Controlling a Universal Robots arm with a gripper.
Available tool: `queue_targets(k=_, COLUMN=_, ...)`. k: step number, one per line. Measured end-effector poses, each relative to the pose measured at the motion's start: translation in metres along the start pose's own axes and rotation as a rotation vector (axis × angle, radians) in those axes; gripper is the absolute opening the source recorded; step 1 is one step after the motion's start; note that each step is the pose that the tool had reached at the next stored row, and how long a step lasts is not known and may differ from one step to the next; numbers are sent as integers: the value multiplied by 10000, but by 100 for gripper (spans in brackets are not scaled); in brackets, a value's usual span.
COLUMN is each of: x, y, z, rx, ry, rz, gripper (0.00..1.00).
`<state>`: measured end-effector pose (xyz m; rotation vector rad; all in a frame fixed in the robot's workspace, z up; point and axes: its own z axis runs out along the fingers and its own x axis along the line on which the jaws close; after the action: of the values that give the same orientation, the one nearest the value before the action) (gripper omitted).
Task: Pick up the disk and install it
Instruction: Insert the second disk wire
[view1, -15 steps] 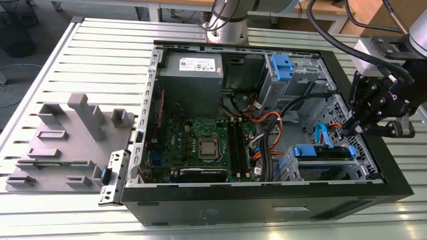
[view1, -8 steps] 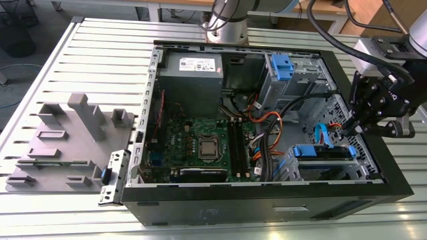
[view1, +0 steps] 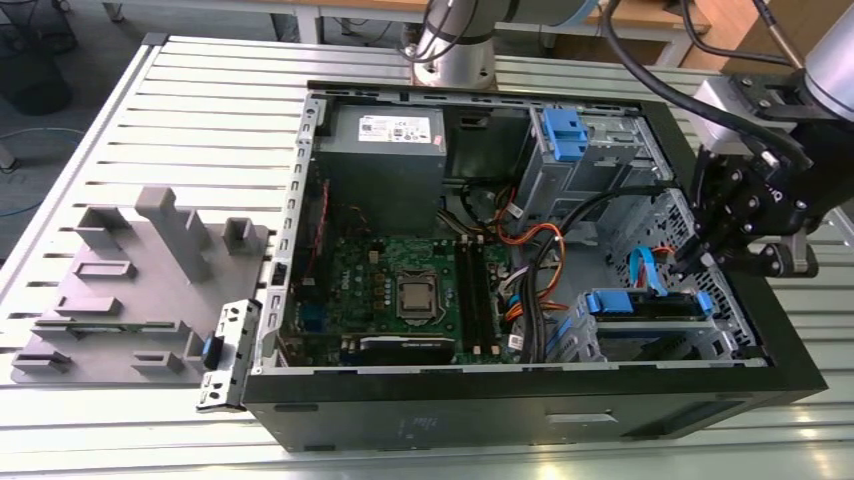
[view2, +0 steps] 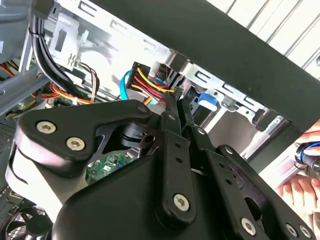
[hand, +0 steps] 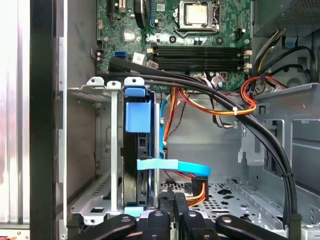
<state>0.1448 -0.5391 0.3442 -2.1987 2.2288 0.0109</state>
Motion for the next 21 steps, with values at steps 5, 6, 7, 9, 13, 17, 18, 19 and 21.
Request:
queue_targets(k=5, x=69, y=24, z=0, rx=0, ry=-1, rz=-3, gripper=16)
queue_targets(k=6, x=85, y=26, z=0, rx=0, ry=-2, rz=-4, gripper=16)
queue_targets(k=7, x=101, y=29, z=0, rx=0, ry=-1, rz=-4, gripper=16)
queue_targets(k=9, x=131, y=33, z=0, rx=0, ry=-1, rz=-4, gripper=16)
queue_targets(k=13, x=160, y=39, z=0, rx=0, ry=14, rz=-5, gripper=16)
queue_targets(k=17, x=196, y=40, z=7, rx=0, ry=19, rz=-4, gripper=16)
queue_targets(k=18, x=208, y=40, z=11, rx=0, ry=21, rz=-5, gripper=16)
queue_targets(k=19, x=219, y=41, z=16, rx=0, ry=19, rz=-4, gripper=16)
queue_targets(k=21, x=232, y=42, z=28, rx=0, ry=21, rz=-4, gripper=16)
